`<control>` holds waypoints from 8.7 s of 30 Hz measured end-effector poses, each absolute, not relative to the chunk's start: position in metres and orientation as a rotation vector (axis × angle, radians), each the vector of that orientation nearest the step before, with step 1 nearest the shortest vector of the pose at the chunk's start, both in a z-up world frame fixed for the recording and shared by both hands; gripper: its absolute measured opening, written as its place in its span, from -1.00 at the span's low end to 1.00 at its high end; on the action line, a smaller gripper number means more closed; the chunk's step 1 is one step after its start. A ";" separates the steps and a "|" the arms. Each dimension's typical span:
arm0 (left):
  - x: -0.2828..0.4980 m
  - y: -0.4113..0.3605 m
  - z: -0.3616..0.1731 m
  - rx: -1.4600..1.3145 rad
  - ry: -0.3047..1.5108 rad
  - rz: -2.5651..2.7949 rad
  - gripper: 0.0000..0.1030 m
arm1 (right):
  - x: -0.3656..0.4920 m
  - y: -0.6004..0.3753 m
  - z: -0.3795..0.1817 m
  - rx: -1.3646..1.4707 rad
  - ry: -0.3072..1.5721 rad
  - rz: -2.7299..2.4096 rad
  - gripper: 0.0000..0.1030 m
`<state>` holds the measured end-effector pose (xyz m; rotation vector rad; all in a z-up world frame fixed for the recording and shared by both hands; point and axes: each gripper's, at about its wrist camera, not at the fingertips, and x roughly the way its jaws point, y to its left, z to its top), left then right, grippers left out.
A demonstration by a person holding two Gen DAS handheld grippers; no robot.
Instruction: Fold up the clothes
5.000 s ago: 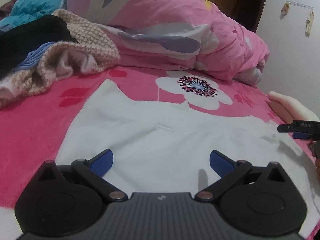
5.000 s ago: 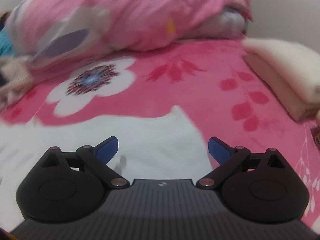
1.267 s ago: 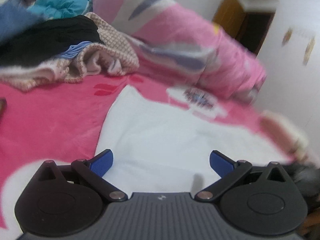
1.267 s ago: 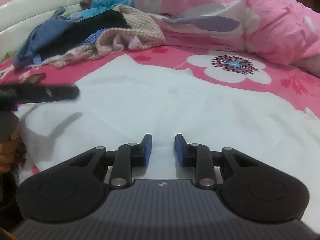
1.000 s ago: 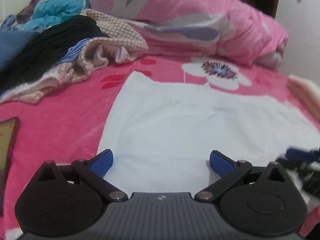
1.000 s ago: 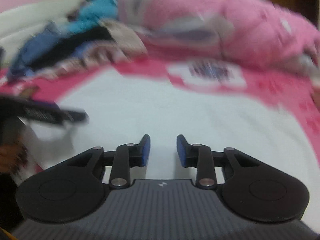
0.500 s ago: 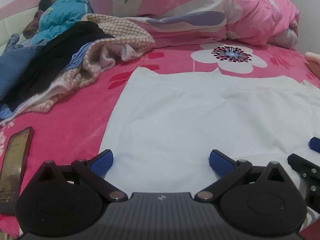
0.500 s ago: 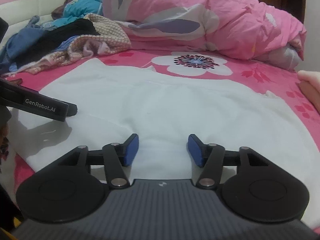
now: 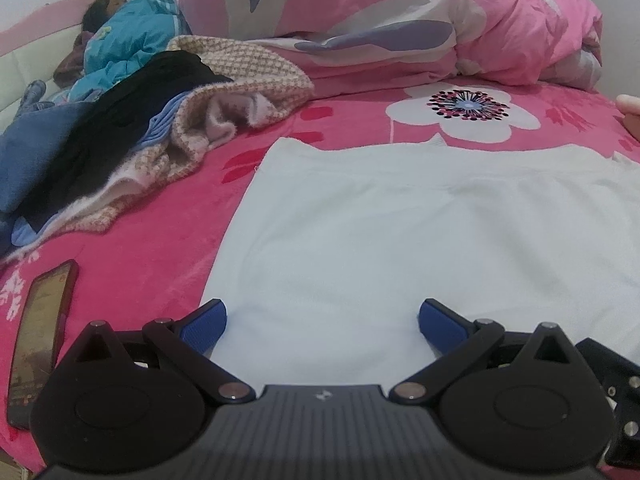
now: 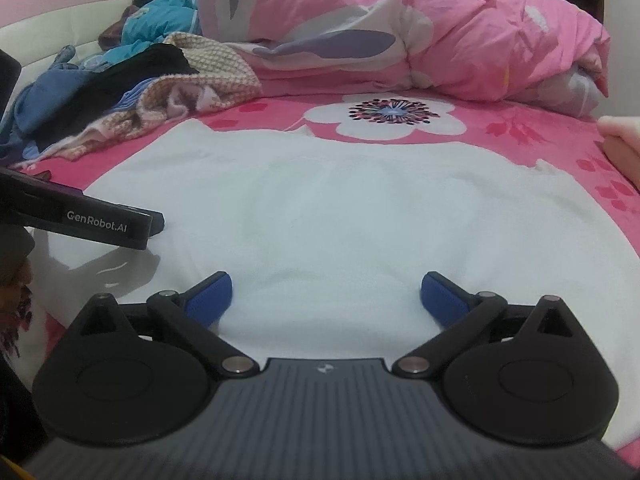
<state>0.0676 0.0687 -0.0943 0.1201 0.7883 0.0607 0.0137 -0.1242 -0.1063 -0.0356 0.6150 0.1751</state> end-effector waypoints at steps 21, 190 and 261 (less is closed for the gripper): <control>0.024 0.140 -0.058 -0.139 0.628 -0.016 1.00 | 0.001 -0.140 -0.097 0.062 0.551 0.262 0.98; -0.081 -0.060 -0.096 0.458 0.548 -0.519 -0.74 | -0.092 -0.363 -0.131 0.831 0.427 0.086 -0.81; -0.021 0.013 -0.129 -0.259 0.549 -0.837 0.05 | 0.207 -0.172 -0.057 -0.117 0.803 0.257 -0.68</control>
